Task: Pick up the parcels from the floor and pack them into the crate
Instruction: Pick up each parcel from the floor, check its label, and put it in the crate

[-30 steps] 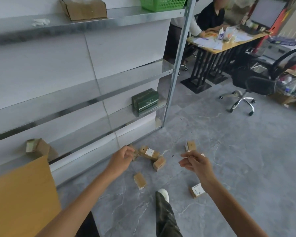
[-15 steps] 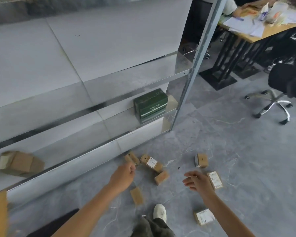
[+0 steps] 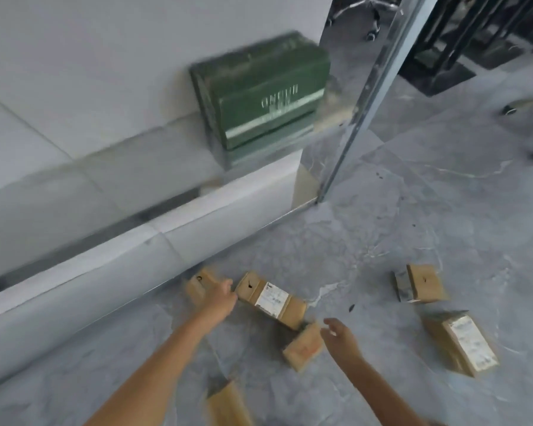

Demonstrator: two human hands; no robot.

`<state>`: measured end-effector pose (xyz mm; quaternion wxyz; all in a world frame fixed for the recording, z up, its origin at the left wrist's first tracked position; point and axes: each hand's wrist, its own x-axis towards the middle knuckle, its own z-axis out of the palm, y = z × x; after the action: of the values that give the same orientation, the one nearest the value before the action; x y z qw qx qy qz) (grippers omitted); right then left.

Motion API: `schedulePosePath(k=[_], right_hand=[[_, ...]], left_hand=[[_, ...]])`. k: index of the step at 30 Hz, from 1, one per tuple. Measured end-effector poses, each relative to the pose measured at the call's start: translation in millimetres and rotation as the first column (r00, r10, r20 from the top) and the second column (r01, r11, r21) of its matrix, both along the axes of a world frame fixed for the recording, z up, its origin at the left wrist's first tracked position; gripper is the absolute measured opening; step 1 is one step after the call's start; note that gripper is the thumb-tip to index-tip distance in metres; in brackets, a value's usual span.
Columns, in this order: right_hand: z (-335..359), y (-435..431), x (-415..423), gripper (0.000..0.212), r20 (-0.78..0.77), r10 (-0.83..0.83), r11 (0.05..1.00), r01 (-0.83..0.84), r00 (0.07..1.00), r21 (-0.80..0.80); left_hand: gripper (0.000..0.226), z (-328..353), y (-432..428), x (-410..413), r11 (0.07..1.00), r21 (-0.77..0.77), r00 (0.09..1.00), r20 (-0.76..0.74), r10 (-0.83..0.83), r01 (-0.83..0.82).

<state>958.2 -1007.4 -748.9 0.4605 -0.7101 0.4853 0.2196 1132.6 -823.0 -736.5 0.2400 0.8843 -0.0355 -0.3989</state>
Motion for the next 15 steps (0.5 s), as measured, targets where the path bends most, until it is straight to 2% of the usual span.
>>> schedulePosePath(k=[3, 5, 6, 8, 10, 11, 13, 15], right_hand=[[-102, -6, 28, 0.047, -0.070, 0.154, 0.986, -0.158, 0.986, -0.061], [-155, -9, 41, 0.053, -0.138, 0.246, 0.961, -0.259, 0.960, -0.093], [-174, -9, 47, 0.054, -0.156, 0.259, 0.958, -0.274, 0.953, -0.083], [-196, -10, 58, 0.052, -0.142, 0.196, 0.977, -0.206, 0.970, -0.057], [-194, -15, 63, 0.050, -0.077, 0.138, 0.987, -0.143, 0.987, -0.077], [-183, -18, 63, 0.048, -0.013, 0.109, 0.990, -0.110, 0.994, -0.088], [-146, -25, 57, 0.043, 0.144, 0.014, 0.995, 0.000, 0.989, -0.099], [-87, -32, 52, 0.035, 0.295, -0.111, 0.989, 0.134, 0.949, -0.059]], left_hand=[[0.044, -109, -20, 28, 0.992, 0.045, 0.987, 0.107, -0.121, 0.117], [0.049, -165, -27, 36, 0.946, 0.186, 0.941, 0.167, -0.295, 0.264], [0.048, -183, -30, 35, 0.900, 0.280, 0.902, 0.184, -0.390, 0.333], [0.044, -204, -36, 27, 0.842, 0.399, 0.856, 0.214, -0.471, 0.363], [0.034, -198, -40, 21, 0.847, 0.419, 0.857, 0.248, -0.453, 0.327], [0.031, -188, -38, 19, 0.876, 0.378, 0.863, 0.284, -0.419, 0.301], [0.037, -156, -31, 17, 0.955, 0.232, 0.908, 0.332, -0.257, 0.186], [0.052, -95, -27, 11, 0.996, 0.086, 0.950, 0.305, -0.060, 0.035]])
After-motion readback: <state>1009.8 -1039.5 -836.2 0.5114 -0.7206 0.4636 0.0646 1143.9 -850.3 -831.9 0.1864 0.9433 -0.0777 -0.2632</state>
